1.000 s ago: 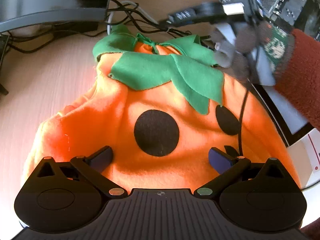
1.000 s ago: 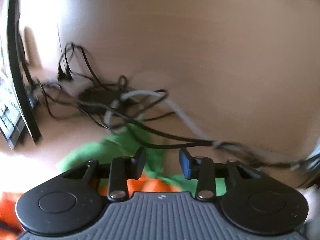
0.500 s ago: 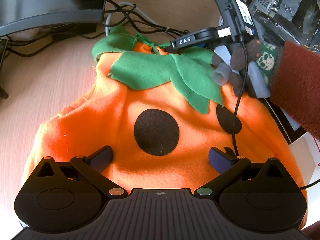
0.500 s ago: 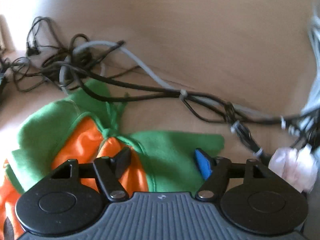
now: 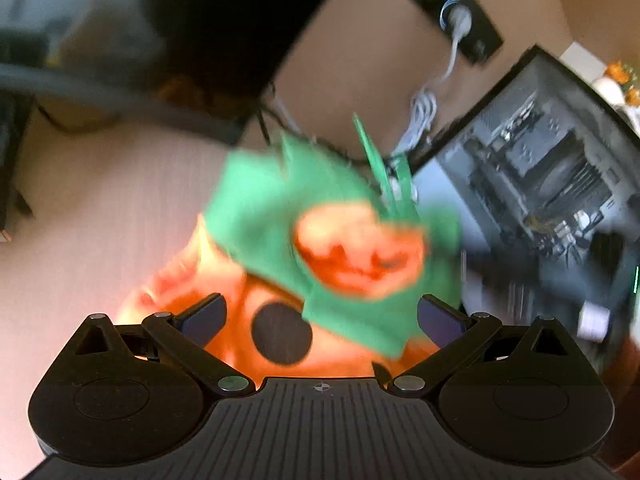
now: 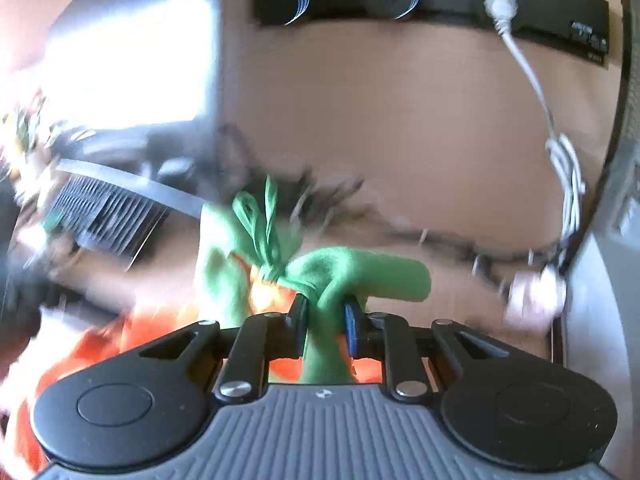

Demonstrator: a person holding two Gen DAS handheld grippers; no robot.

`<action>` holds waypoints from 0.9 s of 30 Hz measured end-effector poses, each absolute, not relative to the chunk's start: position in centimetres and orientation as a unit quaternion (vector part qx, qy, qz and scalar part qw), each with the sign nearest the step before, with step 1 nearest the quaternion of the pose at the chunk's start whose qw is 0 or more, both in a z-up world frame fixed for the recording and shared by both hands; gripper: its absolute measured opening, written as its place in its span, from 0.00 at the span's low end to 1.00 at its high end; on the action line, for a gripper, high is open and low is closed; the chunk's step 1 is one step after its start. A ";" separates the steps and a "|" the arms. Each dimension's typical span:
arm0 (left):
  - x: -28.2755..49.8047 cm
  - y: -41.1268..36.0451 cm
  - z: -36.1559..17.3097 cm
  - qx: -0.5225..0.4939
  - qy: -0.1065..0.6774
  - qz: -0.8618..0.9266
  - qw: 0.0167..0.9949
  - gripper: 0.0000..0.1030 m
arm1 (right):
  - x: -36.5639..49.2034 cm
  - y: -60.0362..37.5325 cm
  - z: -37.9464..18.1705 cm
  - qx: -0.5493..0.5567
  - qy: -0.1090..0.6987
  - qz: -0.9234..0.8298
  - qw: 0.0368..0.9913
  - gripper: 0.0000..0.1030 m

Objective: Fold clothes

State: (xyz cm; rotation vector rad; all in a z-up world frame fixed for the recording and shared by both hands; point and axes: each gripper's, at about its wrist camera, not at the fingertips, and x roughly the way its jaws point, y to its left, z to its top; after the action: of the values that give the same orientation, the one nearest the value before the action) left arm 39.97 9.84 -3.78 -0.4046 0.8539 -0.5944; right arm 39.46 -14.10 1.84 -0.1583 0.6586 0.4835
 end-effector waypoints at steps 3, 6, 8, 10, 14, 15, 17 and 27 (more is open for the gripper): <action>40.4 9.8 -2.9 -0.166 0.398 -0.270 0.861 1.00 | 35.5 -13.3 -1.2 -0.122 0.360 0.215 0.899 0.18; 41.3 8.4 -3.7 -0.128 0.426 -0.242 0.862 1.00 | 32.9 -12.9 -2.9 -0.136 0.385 0.200 0.891 0.20; 41.7 7.1 -4.7 -0.085 0.441 -0.225 0.865 1.00 | 31.5 -12.9 -2.7 -0.134 0.386 0.197 0.891 0.24; 41.9 6.0 -5.8 -0.033 0.450 -0.207 0.868 1.00 | 30.9 -13.4 -1.4 -0.133 0.374 0.187 0.899 0.25; 41.8 5.8 -7.0 0.045 0.445 -0.159 0.880 1.00 | 30.7 -15.1 1.2 -0.102 0.348 0.171 0.916 0.40; 41.8 6.1 -6.9 0.043 0.444 -0.150 0.882 1.00 | 30.8 -15.3 1.5 -0.091 0.342 0.170 0.920 0.40; 41.8 7.1 -5.9 0.006 0.442 -0.154 0.884 1.00 | 31.7 -15.2 1.3 -0.072 0.341 0.170 0.922 0.40; 42.0 5.6 -7.9 -0.100 0.511 -0.270 0.810 1.00 | 37.5 -11.9 -5.9 0.010 0.406 0.177 0.896 0.40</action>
State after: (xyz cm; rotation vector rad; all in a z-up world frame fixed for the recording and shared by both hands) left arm 42.01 5.61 -7.86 -0.2137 1.0912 -0.5766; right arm 37.45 -11.91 -5.90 0.0201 0.8423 0.3669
